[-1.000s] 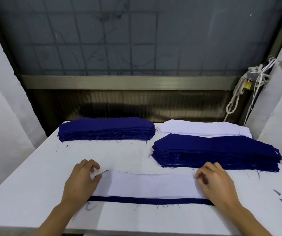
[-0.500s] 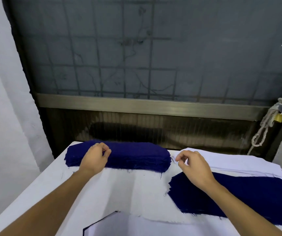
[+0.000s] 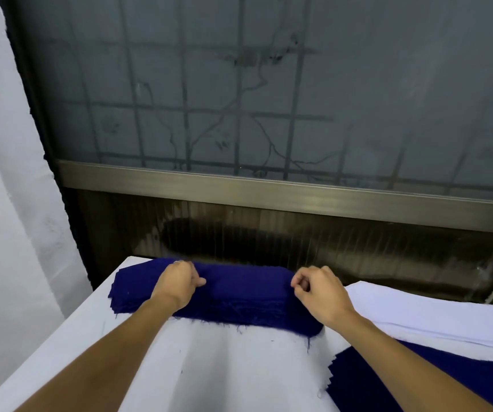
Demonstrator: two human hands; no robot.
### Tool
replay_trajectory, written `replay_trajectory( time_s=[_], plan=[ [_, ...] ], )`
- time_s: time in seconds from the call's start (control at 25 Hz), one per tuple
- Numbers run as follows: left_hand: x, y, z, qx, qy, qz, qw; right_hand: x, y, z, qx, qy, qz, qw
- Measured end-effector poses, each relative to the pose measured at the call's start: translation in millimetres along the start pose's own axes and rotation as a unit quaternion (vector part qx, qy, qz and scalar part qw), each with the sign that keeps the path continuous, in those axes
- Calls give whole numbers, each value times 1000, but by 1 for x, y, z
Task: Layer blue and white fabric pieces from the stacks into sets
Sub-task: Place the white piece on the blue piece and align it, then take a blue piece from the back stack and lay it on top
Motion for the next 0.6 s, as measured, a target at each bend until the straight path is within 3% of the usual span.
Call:
replay_trajectory(
  time_s=[0.28, 0.48, 0.6],
  plan=[
    [6, -25, -10, 194, 8, 196, 961, 35, 47, 16, -81, -14, -47, 996],
    [6, -32, -14, 267, 36, 142, 953, 54, 83, 24, -137, 23, -29, 990],
    [3, -34, -10, 263, 36, 101, 959, 54, 94, 27, -155, 0, -38, 987]
  ],
)
Point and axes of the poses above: each hand's wrist, its own z-axis towards the middle knuckle, its own x-axis out of the palm, y = z × x, the point moved 9 cm from there along z, towards the middle knuckle, and after that the axes turned 14 degrees about x, right-handed, at the moved point
